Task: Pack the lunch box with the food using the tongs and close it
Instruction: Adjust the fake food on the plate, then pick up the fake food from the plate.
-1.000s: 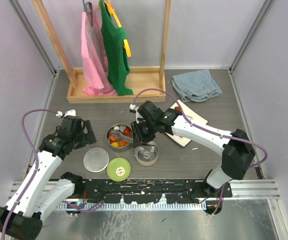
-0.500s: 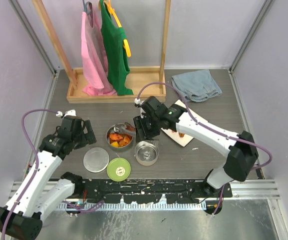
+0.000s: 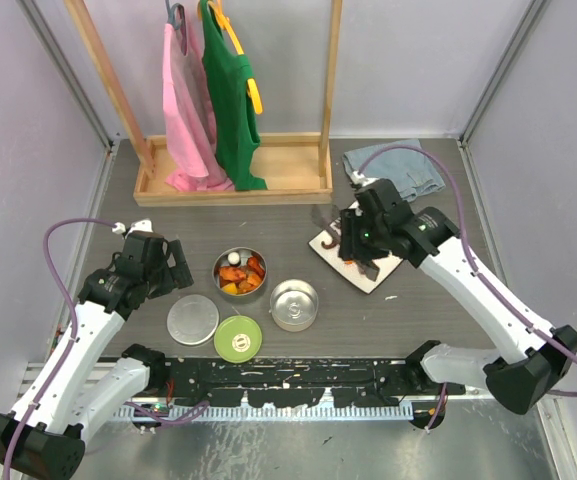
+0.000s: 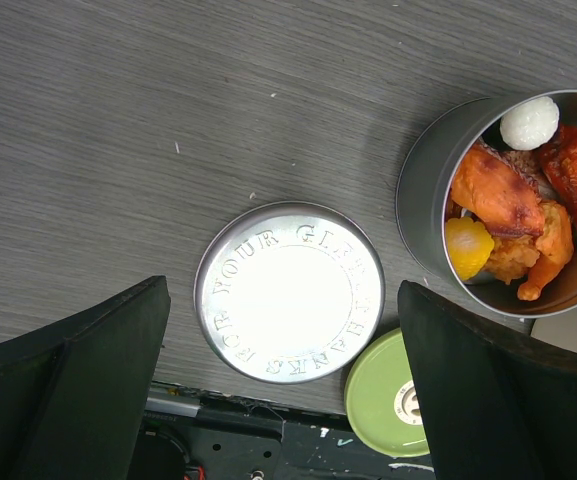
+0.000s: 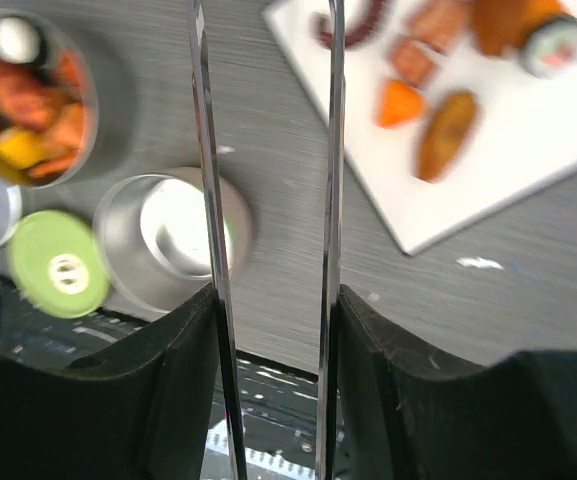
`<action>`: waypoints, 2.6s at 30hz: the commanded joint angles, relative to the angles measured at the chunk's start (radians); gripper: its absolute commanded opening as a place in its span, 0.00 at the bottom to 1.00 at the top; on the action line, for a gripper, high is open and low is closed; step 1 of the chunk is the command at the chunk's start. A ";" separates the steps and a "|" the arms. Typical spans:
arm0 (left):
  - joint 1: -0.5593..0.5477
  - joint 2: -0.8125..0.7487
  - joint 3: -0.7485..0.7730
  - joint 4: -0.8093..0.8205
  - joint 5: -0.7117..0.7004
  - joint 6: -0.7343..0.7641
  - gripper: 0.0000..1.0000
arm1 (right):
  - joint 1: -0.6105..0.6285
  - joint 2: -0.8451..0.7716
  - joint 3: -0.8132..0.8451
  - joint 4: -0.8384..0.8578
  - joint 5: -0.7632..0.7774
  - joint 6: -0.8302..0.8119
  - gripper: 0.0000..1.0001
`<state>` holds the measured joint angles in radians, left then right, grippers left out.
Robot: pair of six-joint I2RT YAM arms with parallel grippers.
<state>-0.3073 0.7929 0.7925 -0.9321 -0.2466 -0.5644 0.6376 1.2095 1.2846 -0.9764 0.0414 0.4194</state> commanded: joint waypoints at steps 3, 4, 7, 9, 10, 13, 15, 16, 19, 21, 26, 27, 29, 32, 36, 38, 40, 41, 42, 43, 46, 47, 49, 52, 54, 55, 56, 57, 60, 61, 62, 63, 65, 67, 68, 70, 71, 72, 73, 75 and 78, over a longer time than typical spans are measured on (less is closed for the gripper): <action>0.003 0.005 0.012 0.059 0.053 0.028 0.98 | -0.154 -0.048 -0.091 -0.114 0.156 -0.059 0.50; 0.003 0.015 0.015 0.057 0.066 0.033 0.98 | -0.174 -0.047 -0.100 -0.114 0.162 -0.069 0.50; 0.003 0.045 0.036 0.039 0.091 0.037 0.98 | -0.217 -0.032 -0.112 -0.102 0.154 -0.105 0.50; 0.003 0.059 0.055 0.039 0.109 0.050 0.98 | -0.222 -0.020 -0.111 -0.087 0.151 -0.116 0.50; 0.003 0.066 0.062 0.034 0.109 0.054 0.98 | -0.223 -0.008 -0.107 -0.084 0.150 -0.120 0.51; 0.003 0.062 0.068 0.037 0.108 0.082 0.98 | -0.224 0.021 -0.097 -0.070 0.152 -0.131 0.51; 0.003 0.056 0.065 0.044 0.100 0.104 0.98 | -0.225 0.043 -0.092 -0.057 0.148 -0.140 0.51; 0.002 0.050 0.060 0.053 0.094 0.112 0.98 | -0.225 0.055 -0.092 -0.050 0.148 -0.143 0.51; 0.003 0.038 0.037 0.085 0.091 0.120 0.98 | -0.226 0.089 -0.089 -0.039 0.167 -0.156 0.51; 0.003 0.033 0.033 0.092 0.101 0.118 0.98 | -0.225 0.109 -0.080 -0.041 0.168 -0.166 0.51; 0.003 0.030 0.030 0.091 0.096 0.111 0.98 | -0.227 0.143 -0.069 -0.012 0.215 -0.200 0.51; 0.003 0.031 0.031 0.088 0.093 0.109 0.98 | -0.227 0.152 -0.064 -0.010 0.217 -0.204 0.51; 0.003 0.031 0.031 0.084 0.088 0.107 0.98 | -0.226 0.169 -0.057 -0.004 0.219 -0.212 0.51; 0.003 0.029 0.030 0.082 0.084 0.106 0.98 | -0.226 0.191 -0.050 0.002 0.217 -0.219 0.51; 0.003 0.033 0.028 0.081 0.078 0.105 0.98 | -0.226 0.212 -0.057 0.008 0.187 -0.219 0.47; 0.003 0.037 0.029 0.078 0.075 0.106 0.98 | -0.226 0.212 -0.061 0.002 0.187 -0.216 0.43; 0.003 0.039 0.030 0.078 0.073 0.106 0.98 | -0.227 0.198 -0.065 -0.004 0.150 -0.213 0.38; 0.004 0.040 0.029 0.078 0.072 0.106 0.98 | -0.227 0.190 -0.063 -0.009 0.153 -0.207 0.36; 0.003 0.041 0.030 0.076 0.072 0.106 0.98 | -0.226 0.180 -0.062 -0.015 0.148 -0.203 0.34; 0.004 0.042 0.031 0.076 0.072 0.106 0.98 | -0.226 0.166 -0.064 -0.018 0.140 -0.200 0.32; 0.004 0.044 0.030 0.076 0.072 0.106 0.98 | -0.226 0.128 -0.064 -0.034 0.108 -0.187 0.28; 0.003 0.045 0.031 0.076 0.072 0.106 0.98 | -0.227 0.116 -0.065 -0.038 0.104 -0.180 0.27; 0.003 0.047 0.030 0.075 0.072 0.106 0.98 | -0.226 0.086 -0.074 -0.043 0.095 -0.173 0.24; 0.003 0.050 0.032 0.073 0.072 0.106 0.98 | -0.227 0.047 -0.090 -0.049 0.074 -0.156 0.23; 0.003 0.052 0.033 0.072 0.071 0.104 0.98 | -0.226 0.028 -0.100 -0.053 0.069 -0.145 0.22; 0.004 0.051 0.032 0.070 0.073 0.104 0.98 | -0.226 0.018 -0.105 -0.055 0.067 -0.142 0.22; 0.003 0.051 0.032 0.069 0.071 0.104 0.98 | -0.226 0.010 -0.108 -0.058 0.062 -0.139 0.22; 0.004 0.051 0.032 0.067 0.071 0.102 0.98 | -0.226 0.002 -0.108 -0.064 0.056 -0.134 0.22; 0.002 0.046 0.032 0.066 0.070 0.101 0.98 | -0.226 -0.033 -0.104 -0.067 0.009 -0.124 0.22; 0.003 0.045 0.033 0.067 0.070 0.101 0.98 | -0.226 -0.046 -0.101 -0.068 -0.004 -0.120 0.22; 0.003 0.044 0.033 0.066 0.069 0.101 0.98 | -0.226 -0.059 -0.096 -0.069 -0.017 -0.116 0.22; 0.003 0.042 0.032 0.065 0.067 0.100 0.98 | -0.226 -0.069 -0.091 -0.072 -0.029 -0.111 0.22; 0.002 0.042 0.031 0.065 0.066 0.098 0.98 | -0.226 -0.089 -0.081 -0.076 -0.060 -0.097 0.22; 0.003 0.042 0.032 0.065 0.066 0.100 0.98 | -0.226 -0.107 -0.073 -0.076 -0.104 -0.086 0.22; 0.003 0.044 0.032 0.064 0.066 0.098 0.98 | -0.226 -0.115 -0.067 -0.076 -0.124 -0.082 0.22; 0.003 0.045 0.033 0.064 0.066 0.098 0.98 | -0.226 -0.137 -0.060 -0.075 -0.158 -0.073 0.22; 0.004 0.045 0.033 0.065 0.066 0.098 0.98 | -0.226 -0.146 -0.057 -0.076 -0.173 -0.069 0.22; 0.003 0.046 0.032 0.065 0.066 0.098 0.98 | -0.226 -0.154 -0.055 -0.077 -0.193 -0.067 0.22; 0.003 0.046 0.033 0.065 0.066 0.098 0.98 | -0.225 -0.160 -0.052 -0.080 -0.213 -0.066 0.22; 0.003 0.046 0.032 0.064 0.066 0.097 0.98 | -0.224 -0.170 -0.053 -0.086 -0.250 -0.064 0.22; 0.004 0.046 0.032 0.064 0.063 0.096 0.98 | -0.224 -0.187 -0.061 -0.088 -0.290 -0.057 0.22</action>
<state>-0.3073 0.8467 0.8150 -0.8875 -0.1619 -0.4713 0.4118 1.0607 1.1770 -1.0843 -0.1509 0.3443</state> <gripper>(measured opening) 0.980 0.344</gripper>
